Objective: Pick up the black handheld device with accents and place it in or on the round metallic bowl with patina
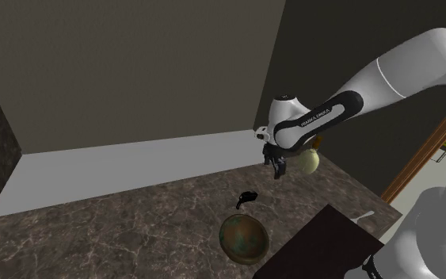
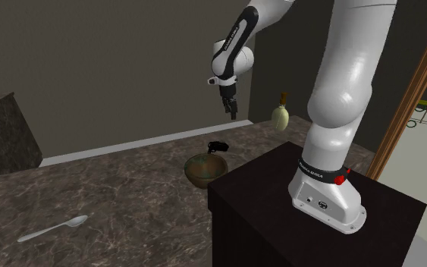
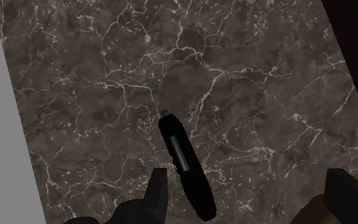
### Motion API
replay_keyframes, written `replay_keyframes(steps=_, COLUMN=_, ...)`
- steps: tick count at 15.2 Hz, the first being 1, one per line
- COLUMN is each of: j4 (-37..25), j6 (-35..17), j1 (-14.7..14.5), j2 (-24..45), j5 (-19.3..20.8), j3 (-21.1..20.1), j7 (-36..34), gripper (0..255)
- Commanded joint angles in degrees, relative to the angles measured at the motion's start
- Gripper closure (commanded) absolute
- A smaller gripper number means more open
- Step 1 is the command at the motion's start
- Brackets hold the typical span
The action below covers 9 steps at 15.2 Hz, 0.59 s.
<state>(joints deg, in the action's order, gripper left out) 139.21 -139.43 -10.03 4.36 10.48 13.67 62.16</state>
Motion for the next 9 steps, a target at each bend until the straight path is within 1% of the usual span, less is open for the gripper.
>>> replay_keyframes(steps=1, j4=-1.52, j6=-3.34, j1=-0.12, j2=4.77, j5=-0.48, j3=-0.65, j7=4.27, gripper=0)
replay_keyframes(steps=5, j4=-5.32, j6=-8.41, j1=0.13, j2=13.54, j5=-0.65, j3=-2.84, j7=11.34, gripper=0)
replay_keyframes(steps=9, j4=-9.58, j6=-12.67, j1=0.49, j2=21.9, j5=0.66, j3=-5.23, j7=17.12, gripper=0)
